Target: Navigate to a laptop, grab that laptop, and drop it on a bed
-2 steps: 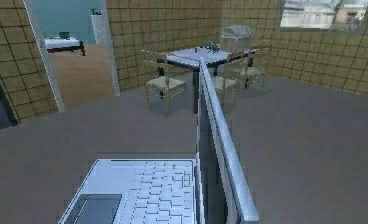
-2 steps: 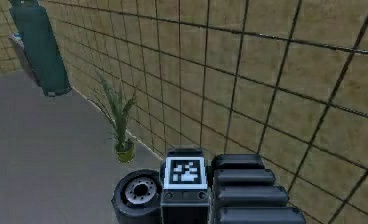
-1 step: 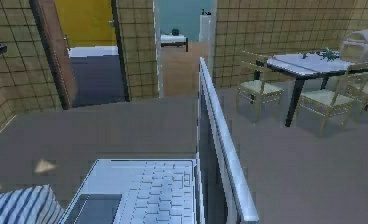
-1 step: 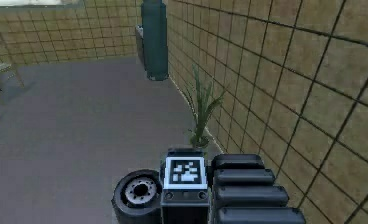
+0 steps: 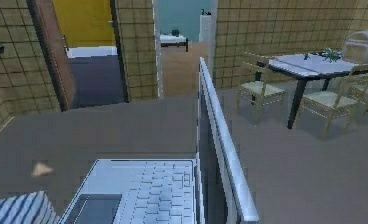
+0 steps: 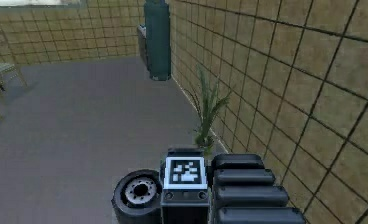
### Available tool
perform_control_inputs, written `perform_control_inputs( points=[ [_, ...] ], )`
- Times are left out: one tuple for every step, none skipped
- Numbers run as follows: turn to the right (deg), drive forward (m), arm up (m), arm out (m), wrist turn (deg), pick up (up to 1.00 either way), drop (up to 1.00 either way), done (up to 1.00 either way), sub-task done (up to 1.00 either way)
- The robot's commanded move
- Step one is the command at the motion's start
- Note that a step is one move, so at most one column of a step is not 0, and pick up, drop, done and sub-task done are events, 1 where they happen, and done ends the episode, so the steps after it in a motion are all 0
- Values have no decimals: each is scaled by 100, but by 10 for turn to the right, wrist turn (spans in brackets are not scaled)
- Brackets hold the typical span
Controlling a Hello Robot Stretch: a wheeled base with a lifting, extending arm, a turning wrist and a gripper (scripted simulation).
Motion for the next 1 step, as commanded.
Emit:
perform_control_inputs(
  points=[
    [450, 0, 0, 0, 0, 0, 0, 0, 0]
  ],
)
